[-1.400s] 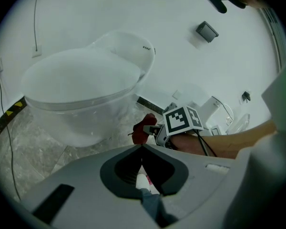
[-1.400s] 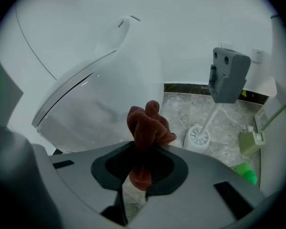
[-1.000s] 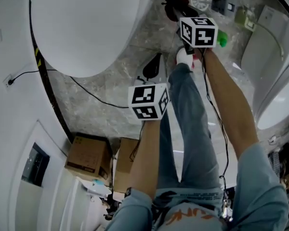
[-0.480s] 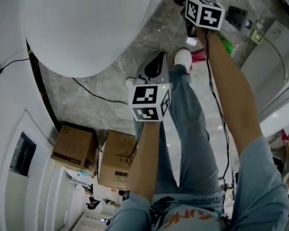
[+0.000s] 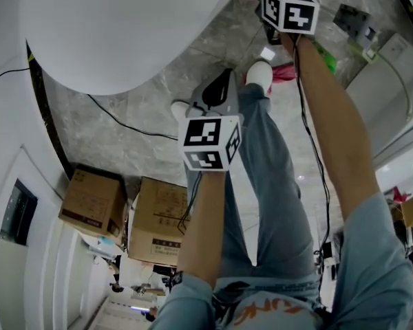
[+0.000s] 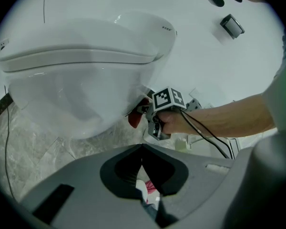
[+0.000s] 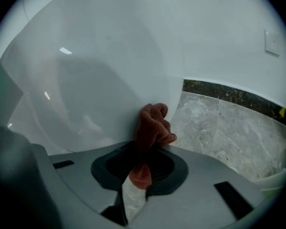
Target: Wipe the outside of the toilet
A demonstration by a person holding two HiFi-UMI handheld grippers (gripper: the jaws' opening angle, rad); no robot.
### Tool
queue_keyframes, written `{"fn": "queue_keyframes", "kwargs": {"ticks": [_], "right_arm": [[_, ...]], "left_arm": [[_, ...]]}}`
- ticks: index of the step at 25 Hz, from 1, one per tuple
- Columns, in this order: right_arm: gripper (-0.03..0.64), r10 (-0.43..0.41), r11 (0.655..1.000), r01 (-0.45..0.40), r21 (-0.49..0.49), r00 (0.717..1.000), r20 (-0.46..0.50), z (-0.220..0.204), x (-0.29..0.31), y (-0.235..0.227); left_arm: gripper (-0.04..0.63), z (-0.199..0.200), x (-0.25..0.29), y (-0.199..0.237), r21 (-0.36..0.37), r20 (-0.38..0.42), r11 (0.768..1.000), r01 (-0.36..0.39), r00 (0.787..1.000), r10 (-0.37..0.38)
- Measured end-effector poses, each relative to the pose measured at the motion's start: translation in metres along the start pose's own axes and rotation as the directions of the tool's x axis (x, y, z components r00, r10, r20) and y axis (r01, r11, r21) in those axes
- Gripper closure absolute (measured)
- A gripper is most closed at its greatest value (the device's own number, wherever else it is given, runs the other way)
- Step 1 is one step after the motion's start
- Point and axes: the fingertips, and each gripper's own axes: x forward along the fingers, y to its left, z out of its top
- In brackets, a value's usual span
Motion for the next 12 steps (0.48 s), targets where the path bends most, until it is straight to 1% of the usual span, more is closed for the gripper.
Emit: {"fn": "queue_keyframes", "kwargs": {"ticks": [3, 7, 12], "right_arm": [[0.549, 0.016, 0.997, -0.019, -0.07, 0.999, -0.034, -0.014, 0.001, 0.017], [0.549, 0.007, 0.996, -0.01, -0.09, 0.999, -0.037, -0.023, 0.002, 0.028], [0.549, -0.006, 0.991, -0.001, -0.132, 0.998, -0.058, -0.04, -0.005, 0.048]], "left_arm": [[0.601, -0.004, -0.003, -0.002, 0.001, 0.005, 1.0, 0.017, 1.0, -0.017], [0.601, -0.012, -0.007, -0.001, 0.009, 0.01, 0.999, 0.037, 0.999, -0.037], [0.601, -0.03, -0.026, 0.017, -0.029, 0.022, 0.999, 0.041, 0.999, -0.041]]}}
